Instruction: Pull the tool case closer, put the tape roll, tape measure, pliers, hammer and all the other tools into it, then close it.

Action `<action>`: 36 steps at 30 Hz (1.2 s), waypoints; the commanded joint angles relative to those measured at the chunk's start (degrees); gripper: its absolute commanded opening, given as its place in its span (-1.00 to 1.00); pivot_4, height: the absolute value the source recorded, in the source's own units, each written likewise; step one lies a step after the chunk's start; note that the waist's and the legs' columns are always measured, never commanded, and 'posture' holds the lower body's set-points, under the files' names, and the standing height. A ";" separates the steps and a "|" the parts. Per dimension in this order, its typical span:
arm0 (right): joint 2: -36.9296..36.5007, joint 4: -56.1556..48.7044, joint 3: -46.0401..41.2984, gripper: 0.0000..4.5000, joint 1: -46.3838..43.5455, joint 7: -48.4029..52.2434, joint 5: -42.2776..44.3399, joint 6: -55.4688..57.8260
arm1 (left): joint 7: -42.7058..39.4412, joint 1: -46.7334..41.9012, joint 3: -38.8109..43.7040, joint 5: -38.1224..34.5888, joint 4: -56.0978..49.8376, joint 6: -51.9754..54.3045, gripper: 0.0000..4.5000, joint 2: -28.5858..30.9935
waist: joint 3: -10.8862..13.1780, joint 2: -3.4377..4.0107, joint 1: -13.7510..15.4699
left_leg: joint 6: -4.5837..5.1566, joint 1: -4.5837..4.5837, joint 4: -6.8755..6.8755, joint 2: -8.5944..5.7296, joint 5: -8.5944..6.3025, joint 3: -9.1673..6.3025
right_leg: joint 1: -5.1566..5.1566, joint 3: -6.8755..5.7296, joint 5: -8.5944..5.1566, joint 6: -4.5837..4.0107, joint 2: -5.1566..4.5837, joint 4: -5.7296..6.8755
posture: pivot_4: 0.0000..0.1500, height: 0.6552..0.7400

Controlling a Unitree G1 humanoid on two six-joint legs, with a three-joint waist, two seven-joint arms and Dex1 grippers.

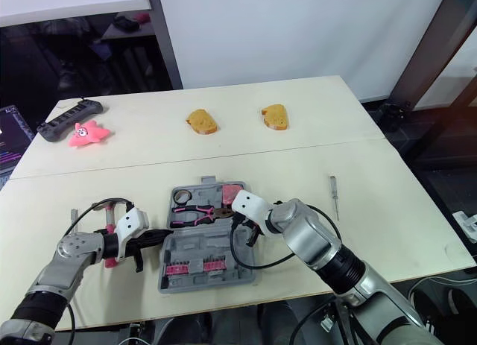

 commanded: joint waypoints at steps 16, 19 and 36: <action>-4.43 -10.56 -2.76 -1.00 5.81 0.00 3.23 3.84 | -1.03 -0.01 -5.35 0.68 -7.01 5.58 -0.98 -4.45 | 0.01 0.02 2.55 | -0.01 -0.13 0.09 -0.19 0.00 0.02 | 0.03 -0.05 -0.01 0.06 -0.21 -0.07 | 1.00 1.00; -5.43 -12.05 -3.59 -1.00 6.73 -0.47 3.61 4.50 | -1.04 0.02 -6.27 0.23 -9.20 7.02 -0.98 -5.26 | 0.02 0.02 3.30 | -0.01 -0.17 0.11 -0.22 0.00 0.02 | 0.04 -0.04 -0.04 0.10 -0.23 -0.08 | 1.00 1.00; -3.17 -9.26 -3.77 -1.00 4.64 -3.42 4.44 2.58 | 1.64 -0.89 -2.83 0.55 -6.45 6.72 -0.98 -3.28 | 0.03 0.01 2.86 | -0.01 -0.15 0.12 -0.22 0.00 0.01 | 0.03 -0.04 -0.05 0.11 -0.20 -0.09 | 1.00 1.00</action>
